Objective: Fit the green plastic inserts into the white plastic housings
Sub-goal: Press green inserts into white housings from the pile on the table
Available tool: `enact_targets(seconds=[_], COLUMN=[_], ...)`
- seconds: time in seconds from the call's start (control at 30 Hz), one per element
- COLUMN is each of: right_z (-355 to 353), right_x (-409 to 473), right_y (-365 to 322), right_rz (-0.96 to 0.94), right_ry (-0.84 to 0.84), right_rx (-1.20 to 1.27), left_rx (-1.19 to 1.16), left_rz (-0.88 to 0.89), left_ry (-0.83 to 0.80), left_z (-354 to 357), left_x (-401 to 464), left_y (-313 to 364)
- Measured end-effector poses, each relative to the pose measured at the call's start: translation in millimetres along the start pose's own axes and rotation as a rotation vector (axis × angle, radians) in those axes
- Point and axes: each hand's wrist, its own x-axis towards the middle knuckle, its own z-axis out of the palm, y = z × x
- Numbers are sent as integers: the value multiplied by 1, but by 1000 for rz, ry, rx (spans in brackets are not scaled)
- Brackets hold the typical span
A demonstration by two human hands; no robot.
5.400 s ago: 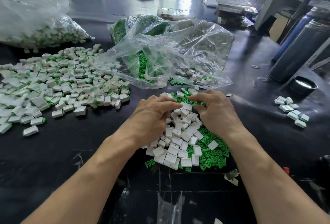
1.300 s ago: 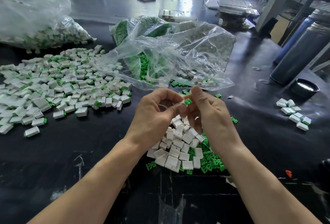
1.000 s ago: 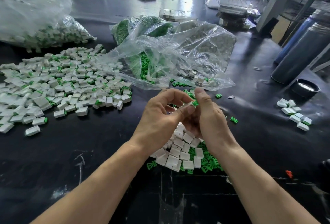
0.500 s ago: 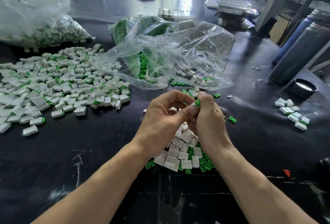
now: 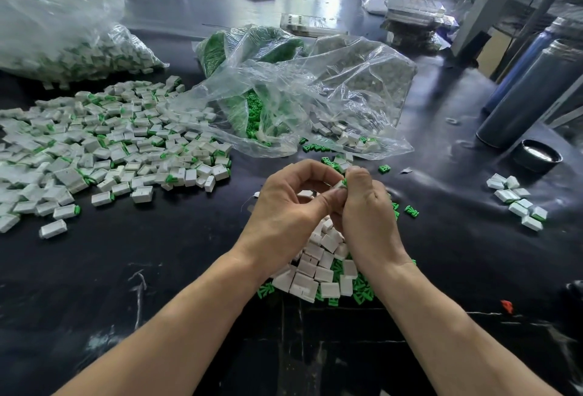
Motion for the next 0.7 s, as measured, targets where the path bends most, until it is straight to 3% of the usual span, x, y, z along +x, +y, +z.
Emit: enact_targets(seconds=[0.7], right_z=[0], right_x=[-2], right_y=[-2], right_rz=[-68], right_ry=[-4], right_rx=[-111], left_rx=[-14], left_rz=[18], left_ry=[21], left_z=[0], left_x=[-2], left_y=[-3])
